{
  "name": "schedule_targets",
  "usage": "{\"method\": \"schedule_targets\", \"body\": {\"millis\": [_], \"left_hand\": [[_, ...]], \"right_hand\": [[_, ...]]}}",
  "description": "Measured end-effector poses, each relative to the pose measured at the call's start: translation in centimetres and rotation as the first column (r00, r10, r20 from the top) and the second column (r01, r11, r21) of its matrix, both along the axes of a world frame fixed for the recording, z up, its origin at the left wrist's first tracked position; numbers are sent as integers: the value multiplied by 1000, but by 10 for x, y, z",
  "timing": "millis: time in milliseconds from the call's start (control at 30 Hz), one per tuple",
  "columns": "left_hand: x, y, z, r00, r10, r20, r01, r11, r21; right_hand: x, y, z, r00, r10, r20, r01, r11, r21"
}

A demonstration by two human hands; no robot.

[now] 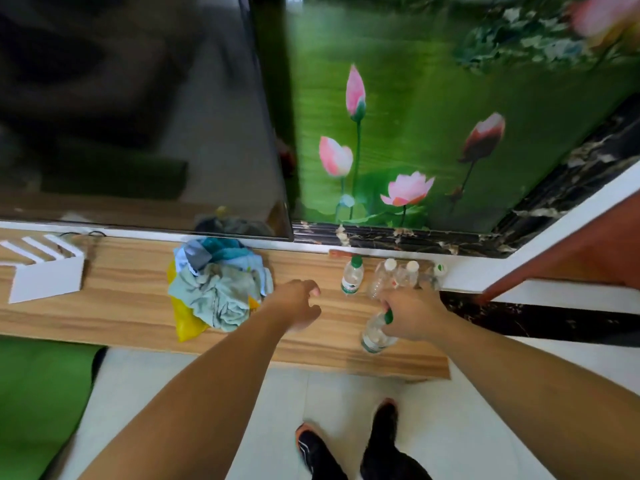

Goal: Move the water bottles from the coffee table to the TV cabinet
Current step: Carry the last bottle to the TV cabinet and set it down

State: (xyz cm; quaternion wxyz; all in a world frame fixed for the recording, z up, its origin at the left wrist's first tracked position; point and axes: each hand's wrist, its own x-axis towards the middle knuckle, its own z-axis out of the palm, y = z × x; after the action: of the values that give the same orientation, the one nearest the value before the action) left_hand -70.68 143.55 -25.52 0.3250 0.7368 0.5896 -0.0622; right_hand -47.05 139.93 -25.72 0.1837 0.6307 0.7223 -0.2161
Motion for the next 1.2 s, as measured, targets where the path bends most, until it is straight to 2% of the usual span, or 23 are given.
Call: {"method": "schedule_targets", "body": {"millis": [100,200,400,533,767,933,1200], "left_hand": [[8,14,-4,1000,-4,-16,3,1000,-17],[14,23,-11,999,-1,-40,-1,999,-49],[28,34,-44,998,39,-52,-45,992,-115],[36,45,-70,998,54,-40,-59,989,-136],[45,56,-109,984,176,22,-170,971,-168],[43,43,-129,987,156,45,-142,963,-228],[27,30,-133,983,182,-6,-176,942,-287]], "right_hand": [[6,20,-11,1000,-23,-9,22,999,-47],[9,38,-27,988,-113,-101,102,989,-111],[5,57,-82,914,-337,-225,329,942,-72],[9,70,-117,855,-433,-285,405,901,-155],[8,96,-165,862,-419,-285,373,906,-202],[4,106,-195,891,-408,-198,351,898,-266],[3,110,-193,891,-411,-194,356,896,-265]]}}
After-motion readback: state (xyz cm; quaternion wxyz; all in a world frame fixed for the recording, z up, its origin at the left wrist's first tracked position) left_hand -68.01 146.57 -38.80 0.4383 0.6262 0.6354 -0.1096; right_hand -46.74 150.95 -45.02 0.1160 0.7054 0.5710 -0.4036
